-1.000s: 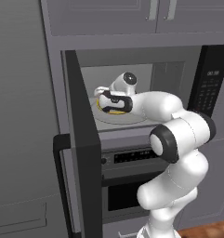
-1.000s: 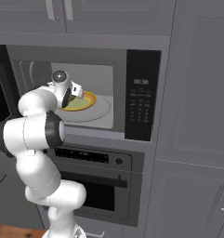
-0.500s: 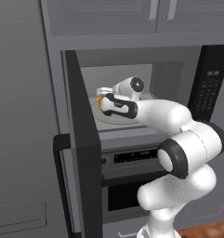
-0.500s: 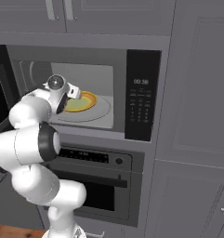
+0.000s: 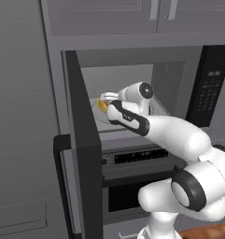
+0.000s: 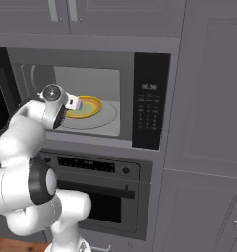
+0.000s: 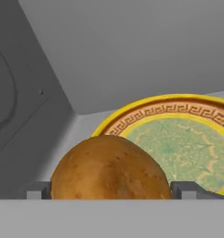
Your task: Retrieve the reheated potato from the microwave, then place the potato, cheese, and condiment on the cutting board.
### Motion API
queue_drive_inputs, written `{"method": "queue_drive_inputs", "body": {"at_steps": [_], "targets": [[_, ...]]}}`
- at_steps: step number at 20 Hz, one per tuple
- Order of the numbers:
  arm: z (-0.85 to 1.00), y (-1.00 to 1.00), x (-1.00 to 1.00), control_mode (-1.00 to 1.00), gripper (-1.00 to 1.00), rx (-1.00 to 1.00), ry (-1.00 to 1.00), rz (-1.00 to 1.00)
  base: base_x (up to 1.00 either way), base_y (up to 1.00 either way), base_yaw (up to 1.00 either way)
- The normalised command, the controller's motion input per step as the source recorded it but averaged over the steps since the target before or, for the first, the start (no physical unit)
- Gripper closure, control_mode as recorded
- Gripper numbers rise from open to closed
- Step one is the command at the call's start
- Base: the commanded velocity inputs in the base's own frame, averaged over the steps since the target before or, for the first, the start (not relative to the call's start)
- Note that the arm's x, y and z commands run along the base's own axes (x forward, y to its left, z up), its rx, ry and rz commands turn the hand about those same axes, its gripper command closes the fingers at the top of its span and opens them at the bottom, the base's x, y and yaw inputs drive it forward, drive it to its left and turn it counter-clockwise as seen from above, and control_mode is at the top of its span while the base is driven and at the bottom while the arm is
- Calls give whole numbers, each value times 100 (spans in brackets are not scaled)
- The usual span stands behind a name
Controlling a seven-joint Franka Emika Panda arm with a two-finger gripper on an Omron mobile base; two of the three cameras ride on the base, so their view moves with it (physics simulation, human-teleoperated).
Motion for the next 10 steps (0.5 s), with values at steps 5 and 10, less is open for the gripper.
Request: {"method": "queue_drive_inputs", "body": {"at_steps": [5, 10], "targets": [[33, -16, -71, -100, 100, -5, 0, 9, 0, 0, 0], [13, -20, -75, -100, 100, -16, 0, 9, 0, 0, 0]]}}
